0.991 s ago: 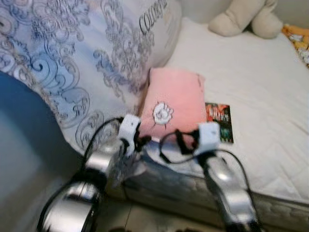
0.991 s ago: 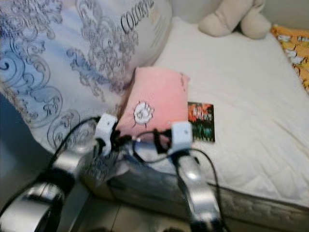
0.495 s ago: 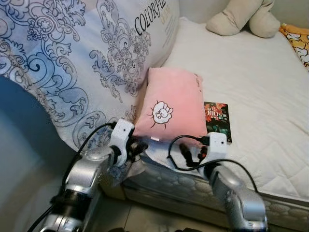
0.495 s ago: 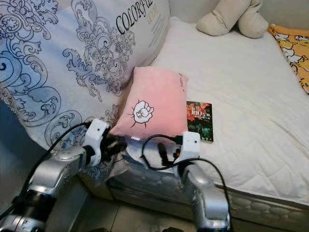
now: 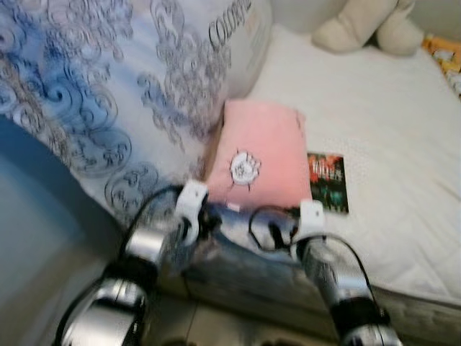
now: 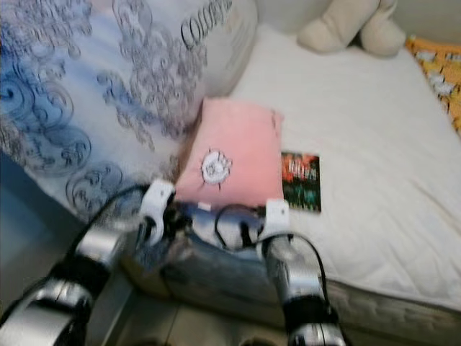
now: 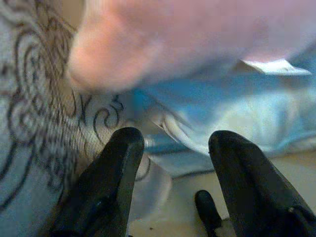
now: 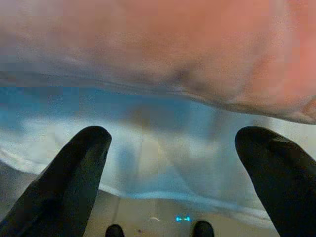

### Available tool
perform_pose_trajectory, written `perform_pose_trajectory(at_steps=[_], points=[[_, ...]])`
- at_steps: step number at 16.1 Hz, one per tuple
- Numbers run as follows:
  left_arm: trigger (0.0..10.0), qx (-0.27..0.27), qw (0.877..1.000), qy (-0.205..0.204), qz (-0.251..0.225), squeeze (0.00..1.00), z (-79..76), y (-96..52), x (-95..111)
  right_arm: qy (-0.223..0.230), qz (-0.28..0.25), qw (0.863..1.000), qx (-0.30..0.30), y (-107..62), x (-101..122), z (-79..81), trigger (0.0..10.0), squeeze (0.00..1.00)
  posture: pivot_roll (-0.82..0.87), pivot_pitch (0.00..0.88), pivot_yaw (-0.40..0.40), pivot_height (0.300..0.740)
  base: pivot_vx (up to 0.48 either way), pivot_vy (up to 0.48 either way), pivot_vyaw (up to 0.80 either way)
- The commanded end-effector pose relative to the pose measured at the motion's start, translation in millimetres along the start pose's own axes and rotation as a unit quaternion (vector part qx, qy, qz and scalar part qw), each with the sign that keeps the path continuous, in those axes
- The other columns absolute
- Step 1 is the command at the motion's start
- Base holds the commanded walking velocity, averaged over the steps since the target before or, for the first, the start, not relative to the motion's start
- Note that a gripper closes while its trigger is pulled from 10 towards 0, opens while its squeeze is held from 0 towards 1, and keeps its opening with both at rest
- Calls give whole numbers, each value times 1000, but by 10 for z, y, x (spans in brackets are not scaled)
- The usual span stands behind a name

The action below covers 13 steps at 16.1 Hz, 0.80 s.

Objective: Clean up the room

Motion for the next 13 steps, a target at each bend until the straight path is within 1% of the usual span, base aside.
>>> perform_pose_trajectory(at_steps=[1, 2, 6, 8, 9, 10, 13], points=[[10000, 11, 1000, 6, 2, 0, 20, 44, 29, -3, -9, 1000, 7, 51, 61, 76, 10000, 0, -8, 0, 19, 736, 0, 0, 0], [10000, 14, 1000, 8, 2, 0, 32, 52, 40, -3, -11, 1000, 12, 61, 77, 114, 10000, 0, -8, 0, 19, 736, 0, 0, 0], [10000, 54, 998, 32, 2, 0, 201, 67, 117, -13, -34, 998, 46, 157, 222, 433, 10000, 0, -14, 0, 21, 736, 0, 0, 0], [10000, 60, 997, 40, -7, 0, 211, 74, 174, -16, -44, 998, 48, 174, 278, 473, 10000, 0, -10, 0, 18, 736, 0, 0, 0], [10000, 64, 997, 36, -19, 0, 212, 80, 223, -29, -55, 997, 47, 182, 326, 483, 10000, 0, -10, 0, 18, 736, 0, 0, 0], [10000, 69, 996, 21, -51, 0, 211, 84, 333, -47, -67, 996, 45, 193, 382, 484, 10000, 0, -9, 0, 21, 736, 0, 0, 0], [10000, 82, 994, 14, -77, 0, 223, 86, 427, -65, -79, 994, 46, 215, 432, 518, 10000, 0, -10, 0, 22, 736, 0, 0, 0]])
Point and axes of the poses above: a point about 5 cm out from each wrist's last joint towards the gripper, its own y axis pointing out of the wrist towards the gripper, its own x axis along the axis of the wrist's last joint, z = x × y, the point moved 3 cm from there along y, pointing out of the wrist towards the gripper, and after that the axes turned 13 degrees about y, right-handed, at the moved point
